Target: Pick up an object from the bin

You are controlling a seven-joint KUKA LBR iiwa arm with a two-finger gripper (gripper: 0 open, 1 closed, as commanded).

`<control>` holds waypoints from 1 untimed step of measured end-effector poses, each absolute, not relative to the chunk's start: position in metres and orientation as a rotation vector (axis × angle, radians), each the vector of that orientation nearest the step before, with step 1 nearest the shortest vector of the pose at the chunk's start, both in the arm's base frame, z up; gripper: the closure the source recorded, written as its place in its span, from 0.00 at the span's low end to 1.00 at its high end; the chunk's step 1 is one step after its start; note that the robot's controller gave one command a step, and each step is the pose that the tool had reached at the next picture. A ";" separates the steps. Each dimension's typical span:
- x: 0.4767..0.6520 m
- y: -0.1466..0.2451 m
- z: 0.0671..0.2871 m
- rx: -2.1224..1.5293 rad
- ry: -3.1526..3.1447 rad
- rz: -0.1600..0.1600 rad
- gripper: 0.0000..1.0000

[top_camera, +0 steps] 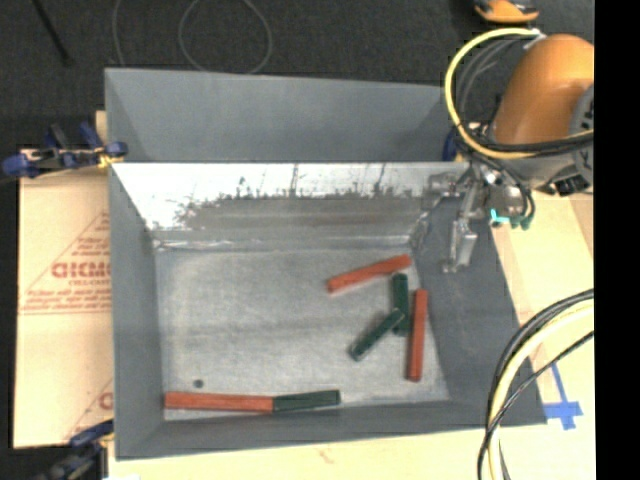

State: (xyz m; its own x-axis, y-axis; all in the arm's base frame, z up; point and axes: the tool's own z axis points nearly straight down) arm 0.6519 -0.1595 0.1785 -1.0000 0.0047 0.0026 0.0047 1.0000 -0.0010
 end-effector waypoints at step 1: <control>0.638 -0.137 0.069 0.299 -3.130 0.001 0.00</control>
Offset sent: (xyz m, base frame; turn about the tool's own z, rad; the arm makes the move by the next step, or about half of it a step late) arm -0.0140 0.0229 -0.1085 -0.1963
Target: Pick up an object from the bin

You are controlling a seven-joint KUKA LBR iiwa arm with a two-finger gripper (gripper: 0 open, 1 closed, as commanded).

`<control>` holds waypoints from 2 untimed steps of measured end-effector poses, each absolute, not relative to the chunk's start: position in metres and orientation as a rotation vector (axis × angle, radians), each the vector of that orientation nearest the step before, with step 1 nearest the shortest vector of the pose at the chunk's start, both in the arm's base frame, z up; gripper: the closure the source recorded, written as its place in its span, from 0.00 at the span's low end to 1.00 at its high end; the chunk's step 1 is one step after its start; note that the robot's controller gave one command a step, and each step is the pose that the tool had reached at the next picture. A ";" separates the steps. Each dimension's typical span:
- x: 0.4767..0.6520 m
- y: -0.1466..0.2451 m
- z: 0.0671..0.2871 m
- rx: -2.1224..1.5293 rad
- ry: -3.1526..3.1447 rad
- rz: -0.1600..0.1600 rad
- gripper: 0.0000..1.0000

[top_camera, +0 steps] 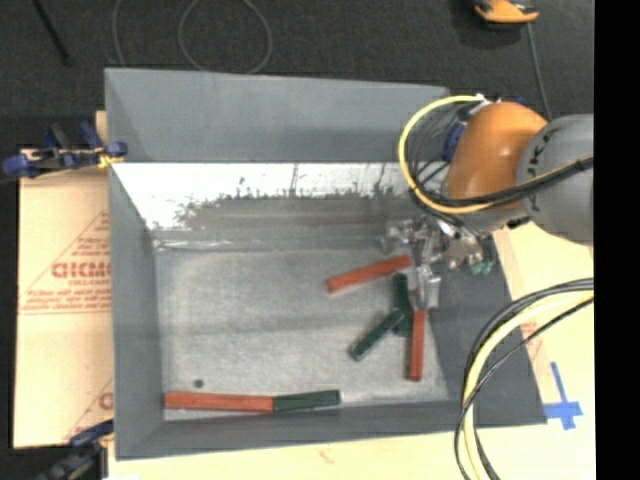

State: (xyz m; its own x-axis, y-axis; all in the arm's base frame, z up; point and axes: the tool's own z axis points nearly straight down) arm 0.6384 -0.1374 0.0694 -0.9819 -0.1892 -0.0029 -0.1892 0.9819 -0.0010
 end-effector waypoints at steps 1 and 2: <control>0.640 -0.138 0.072 -0.300 3.120 -0.005 1.00; 0.578 -0.092 0.127 -1.219 2.891 -0.002 1.00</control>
Offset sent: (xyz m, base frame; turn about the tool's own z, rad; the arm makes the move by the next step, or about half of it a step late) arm 0.0000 0.0000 0.0000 0.0000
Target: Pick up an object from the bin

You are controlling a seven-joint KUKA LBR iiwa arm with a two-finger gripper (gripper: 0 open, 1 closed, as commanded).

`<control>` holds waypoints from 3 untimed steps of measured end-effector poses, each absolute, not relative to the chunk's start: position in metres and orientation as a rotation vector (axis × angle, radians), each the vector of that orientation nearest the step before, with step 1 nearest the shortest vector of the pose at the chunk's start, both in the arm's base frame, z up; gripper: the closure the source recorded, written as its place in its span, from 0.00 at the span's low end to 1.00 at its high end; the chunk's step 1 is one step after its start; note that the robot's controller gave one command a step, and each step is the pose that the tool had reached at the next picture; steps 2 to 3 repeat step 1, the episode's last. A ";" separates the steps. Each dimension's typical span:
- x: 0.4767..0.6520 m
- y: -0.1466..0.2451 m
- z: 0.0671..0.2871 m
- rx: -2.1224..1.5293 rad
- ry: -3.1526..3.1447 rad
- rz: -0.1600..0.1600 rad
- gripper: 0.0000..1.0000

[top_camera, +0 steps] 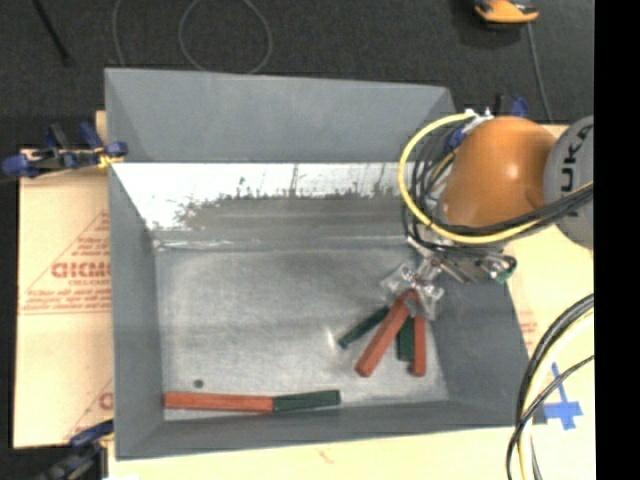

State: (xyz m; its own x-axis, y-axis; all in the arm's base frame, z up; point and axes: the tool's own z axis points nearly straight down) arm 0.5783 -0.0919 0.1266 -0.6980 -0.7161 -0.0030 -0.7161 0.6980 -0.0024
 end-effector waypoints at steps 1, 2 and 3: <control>0.570 -0.098 0.216 -1.202 2.892 -0.010 1.00; 0.570 -0.098 0.216 -1.202 2.892 -0.010 1.00; 0.570 -0.098 0.216 -1.202 2.892 -0.010 1.00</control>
Offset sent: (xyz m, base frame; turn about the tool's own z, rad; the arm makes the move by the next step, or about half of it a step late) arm -0.0111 -0.0043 0.0839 0.0053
